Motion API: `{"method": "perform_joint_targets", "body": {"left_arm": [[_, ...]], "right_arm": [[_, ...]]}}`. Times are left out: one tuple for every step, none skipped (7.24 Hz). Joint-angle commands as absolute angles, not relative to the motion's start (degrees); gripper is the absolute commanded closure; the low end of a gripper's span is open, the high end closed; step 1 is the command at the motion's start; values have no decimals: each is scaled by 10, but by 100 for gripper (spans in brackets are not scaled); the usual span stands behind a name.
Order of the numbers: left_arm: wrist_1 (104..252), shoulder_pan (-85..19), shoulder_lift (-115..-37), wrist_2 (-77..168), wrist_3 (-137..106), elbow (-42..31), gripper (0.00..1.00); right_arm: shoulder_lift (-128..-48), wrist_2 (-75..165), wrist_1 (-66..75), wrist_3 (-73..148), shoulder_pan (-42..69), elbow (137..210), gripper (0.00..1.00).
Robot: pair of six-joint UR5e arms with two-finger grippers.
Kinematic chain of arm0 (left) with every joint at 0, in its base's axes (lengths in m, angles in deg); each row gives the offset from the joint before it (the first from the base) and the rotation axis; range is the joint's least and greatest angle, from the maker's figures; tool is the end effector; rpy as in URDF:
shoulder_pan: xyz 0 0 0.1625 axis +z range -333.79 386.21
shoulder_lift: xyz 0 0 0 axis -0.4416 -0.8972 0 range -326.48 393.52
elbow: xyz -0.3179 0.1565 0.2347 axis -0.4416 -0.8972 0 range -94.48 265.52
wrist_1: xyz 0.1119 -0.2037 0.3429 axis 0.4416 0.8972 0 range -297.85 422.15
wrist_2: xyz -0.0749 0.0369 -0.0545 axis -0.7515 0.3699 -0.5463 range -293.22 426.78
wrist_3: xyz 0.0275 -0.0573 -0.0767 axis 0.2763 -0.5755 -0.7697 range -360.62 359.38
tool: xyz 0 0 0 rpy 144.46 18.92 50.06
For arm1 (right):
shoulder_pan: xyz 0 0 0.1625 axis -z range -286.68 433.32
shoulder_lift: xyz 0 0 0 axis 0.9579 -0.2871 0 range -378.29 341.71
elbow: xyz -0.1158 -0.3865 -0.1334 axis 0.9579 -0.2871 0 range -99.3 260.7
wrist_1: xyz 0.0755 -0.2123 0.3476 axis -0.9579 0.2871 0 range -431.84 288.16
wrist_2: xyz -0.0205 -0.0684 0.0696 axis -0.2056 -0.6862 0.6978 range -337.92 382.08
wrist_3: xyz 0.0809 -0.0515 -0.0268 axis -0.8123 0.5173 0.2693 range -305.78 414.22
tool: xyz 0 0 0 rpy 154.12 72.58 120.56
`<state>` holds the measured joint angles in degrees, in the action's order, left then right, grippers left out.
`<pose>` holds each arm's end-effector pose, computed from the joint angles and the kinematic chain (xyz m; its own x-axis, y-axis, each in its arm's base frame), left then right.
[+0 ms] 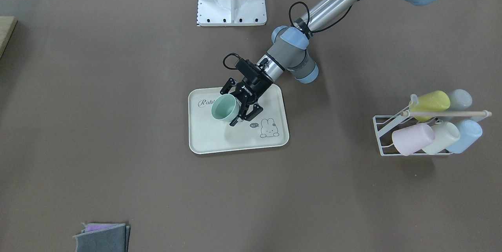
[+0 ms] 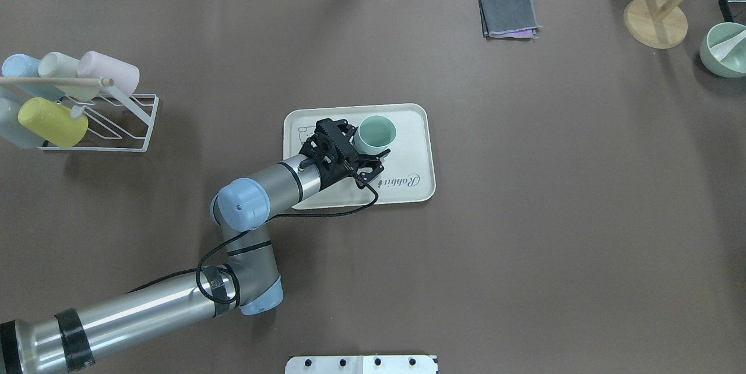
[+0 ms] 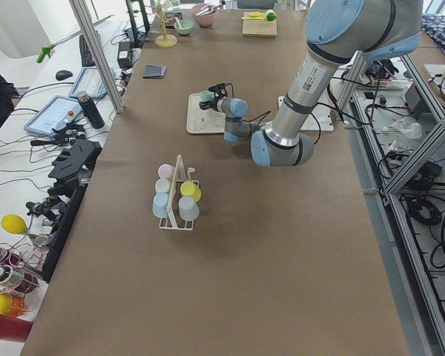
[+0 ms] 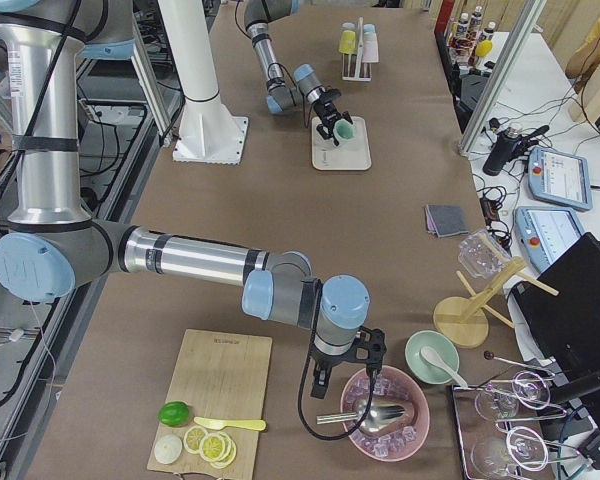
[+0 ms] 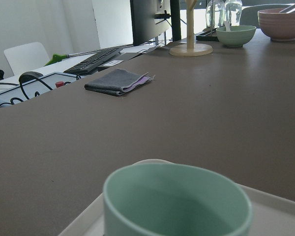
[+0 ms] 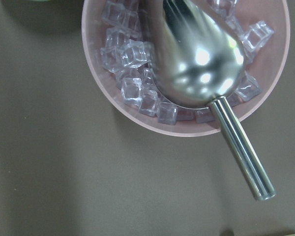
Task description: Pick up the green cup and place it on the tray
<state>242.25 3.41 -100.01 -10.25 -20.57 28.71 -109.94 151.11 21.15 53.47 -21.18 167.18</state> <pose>0.6366 -0.4364 0.2846 0.4893 0.7880 -0.3736 0.3552 0.2112 0.9106 0.1069 -0.4592 0.7133 0.7664 0.1631 0.6213 -0.0878 0.9848 -0.1502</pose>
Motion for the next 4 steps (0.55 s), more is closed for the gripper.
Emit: {"method": "perform_joint_targets", "body": {"left_arm": [[2427, 34, -995, -104, -224, 285, 41], [2428, 34, -994, -104, -225, 283, 38], [2428, 33, -994, -104, -225, 283, 31], [2428, 33, -994, -104, -225, 282, 30]], "right_arm": [[-1098, 1511, 211, 533, -212, 1673, 0], [-1097, 1511, 211, 534, -212, 1673, 0], [-1096, 1511, 211, 535, -212, 1673, 0], [-1096, 1511, 211, 535, -212, 1673, 0]]}}
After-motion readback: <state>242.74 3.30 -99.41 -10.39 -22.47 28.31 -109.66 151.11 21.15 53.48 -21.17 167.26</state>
